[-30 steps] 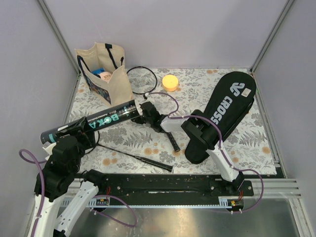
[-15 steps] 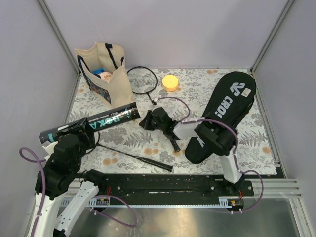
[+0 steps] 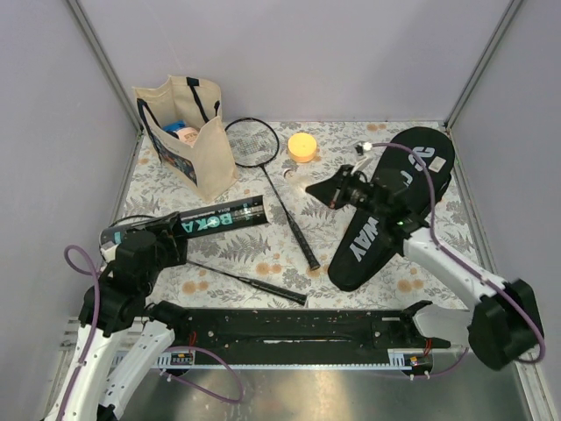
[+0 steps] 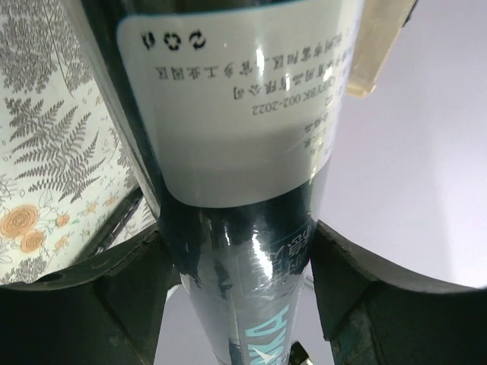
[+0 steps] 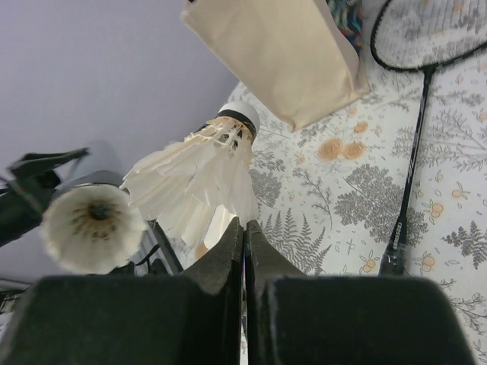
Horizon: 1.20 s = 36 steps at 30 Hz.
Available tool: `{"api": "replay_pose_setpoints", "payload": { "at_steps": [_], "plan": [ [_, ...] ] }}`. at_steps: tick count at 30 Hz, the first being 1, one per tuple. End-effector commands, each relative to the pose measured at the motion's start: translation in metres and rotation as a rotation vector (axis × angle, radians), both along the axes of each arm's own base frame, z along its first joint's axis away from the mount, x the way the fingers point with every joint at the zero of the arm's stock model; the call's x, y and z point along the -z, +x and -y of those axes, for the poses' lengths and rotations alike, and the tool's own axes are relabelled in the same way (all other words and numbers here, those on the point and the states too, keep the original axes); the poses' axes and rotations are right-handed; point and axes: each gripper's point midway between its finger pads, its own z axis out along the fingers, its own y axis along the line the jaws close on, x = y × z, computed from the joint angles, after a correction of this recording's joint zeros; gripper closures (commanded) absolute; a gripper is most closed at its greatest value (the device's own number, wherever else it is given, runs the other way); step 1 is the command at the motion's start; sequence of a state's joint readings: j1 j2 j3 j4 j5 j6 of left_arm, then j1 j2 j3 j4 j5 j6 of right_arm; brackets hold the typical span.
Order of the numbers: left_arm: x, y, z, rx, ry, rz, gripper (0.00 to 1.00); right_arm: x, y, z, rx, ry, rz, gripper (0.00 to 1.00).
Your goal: Pack up the badminton gear
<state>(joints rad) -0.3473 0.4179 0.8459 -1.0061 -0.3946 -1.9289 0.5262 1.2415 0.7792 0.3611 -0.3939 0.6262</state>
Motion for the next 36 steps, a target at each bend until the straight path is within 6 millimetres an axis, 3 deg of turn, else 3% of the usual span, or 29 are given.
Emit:
{"api": "replay_pose_setpoints", "payload": {
  "at_steps": [1, 6, 9, 14, 23, 29, 36],
  "plan": [
    [-0.021, 0.016, 0.030, 0.091, -0.149, 0.099, 0.68, -0.030, -0.045, 0.026, -0.171, 0.016, 0.022, 1.00],
    [-0.018, 0.019, 0.041, 0.135, -0.174, 0.095, 0.70, -0.060, -0.089, 0.038, -0.341, 0.019, 0.032, 1.00],
    [-0.021, 0.019, 0.043, 0.154, -0.171, 0.107, 0.70, -0.055, -0.110, 0.047, -0.379, -0.051, 0.015, 1.00],
    [-0.025, 0.017, 0.045, 0.176, -0.154, 0.114, 0.70, -0.066, -0.132, 0.054, -0.439, -0.103, 0.056, 1.00],
    [-0.021, 0.015, 0.063, 0.281, -0.147, 0.092, 0.70, -0.071, -0.128, 0.048, -0.461, -0.057, 0.011, 1.00],
    [-0.016, 0.017, 0.076, 0.344, -0.177, 0.082, 0.70, -0.085, -0.119, 0.039, -0.476, 0.013, 0.013, 1.00],
    [-0.015, 0.020, 0.079, 0.355, -0.173, 0.083, 0.71, -0.071, -0.112, 0.023, -0.494, 0.003, -0.071, 1.00]
  ]
}}
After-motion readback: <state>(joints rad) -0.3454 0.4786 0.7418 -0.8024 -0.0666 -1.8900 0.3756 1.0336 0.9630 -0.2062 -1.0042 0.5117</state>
